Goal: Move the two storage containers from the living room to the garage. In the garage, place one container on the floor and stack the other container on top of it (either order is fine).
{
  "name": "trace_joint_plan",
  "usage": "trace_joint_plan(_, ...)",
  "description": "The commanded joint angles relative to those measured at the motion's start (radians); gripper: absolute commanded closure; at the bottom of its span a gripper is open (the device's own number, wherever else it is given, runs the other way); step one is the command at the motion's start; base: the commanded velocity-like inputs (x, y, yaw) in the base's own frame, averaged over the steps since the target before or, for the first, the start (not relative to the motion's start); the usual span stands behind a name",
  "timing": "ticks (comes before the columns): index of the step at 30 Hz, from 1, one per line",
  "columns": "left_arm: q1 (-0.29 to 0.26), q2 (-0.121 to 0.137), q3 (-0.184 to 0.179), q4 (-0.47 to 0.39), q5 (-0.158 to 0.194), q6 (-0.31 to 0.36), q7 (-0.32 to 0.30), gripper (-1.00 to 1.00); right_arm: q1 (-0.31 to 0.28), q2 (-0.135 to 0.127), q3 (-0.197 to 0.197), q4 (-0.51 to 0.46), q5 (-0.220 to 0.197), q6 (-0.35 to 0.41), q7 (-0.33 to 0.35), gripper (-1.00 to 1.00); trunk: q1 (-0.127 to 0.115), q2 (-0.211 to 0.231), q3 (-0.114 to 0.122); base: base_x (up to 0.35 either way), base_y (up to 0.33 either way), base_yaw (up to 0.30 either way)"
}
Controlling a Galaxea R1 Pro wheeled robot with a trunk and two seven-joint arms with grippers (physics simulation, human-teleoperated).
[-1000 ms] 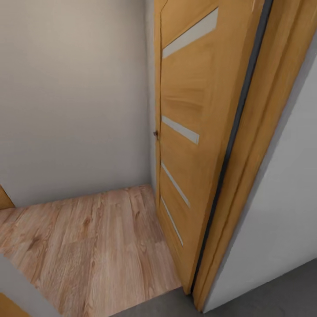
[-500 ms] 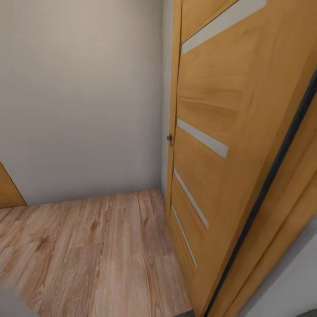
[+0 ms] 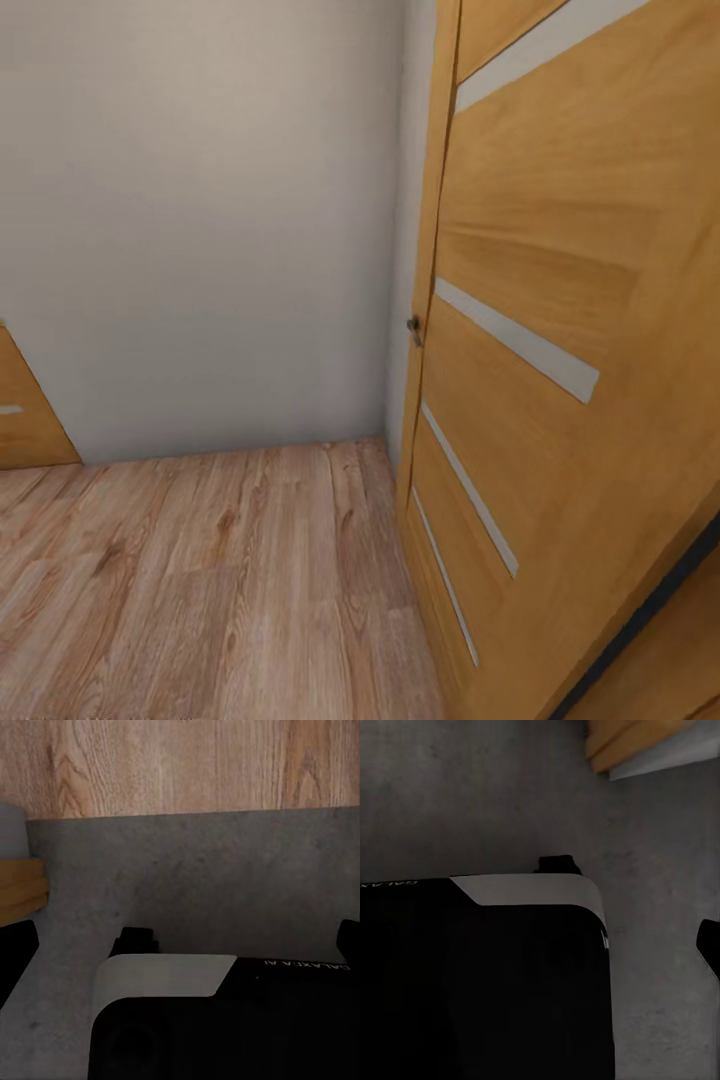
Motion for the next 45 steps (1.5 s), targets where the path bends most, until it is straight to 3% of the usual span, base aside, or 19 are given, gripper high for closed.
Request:
trace_joint_plan(1, -0.001, 0.000, 0.000, 0.002, 0.011, -0.003, -0.002, -1.00, -0.001, 0.001, 0.008, 0.003, -0.008, -0.005, -0.001, -1.00, 0.000, -0.001, -0.001, 0.080, 0.000, 0.267)
trace_joint_plan(19, -0.001, 0.000, 0.000, 0.002, 0.013, -0.004, -0.002, -1.00, -0.001, 0.000, 0.007, 0.003, -0.008, -0.005, -0.001, -1.00, 0.000, -0.001, -0.001, 0.005, 0.000, 0.262)
trace_joint_plan(45, -0.001, 0.000, 0.000, 0.002, 0.011, -0.004, -0.002, -1.00, -0.001, 0.001, 0.008, 0.003, -0.008, -0.005, -0.001, -1.00, 0.000, -0.001, -0.001, 0.202, 0.000, 0.015)
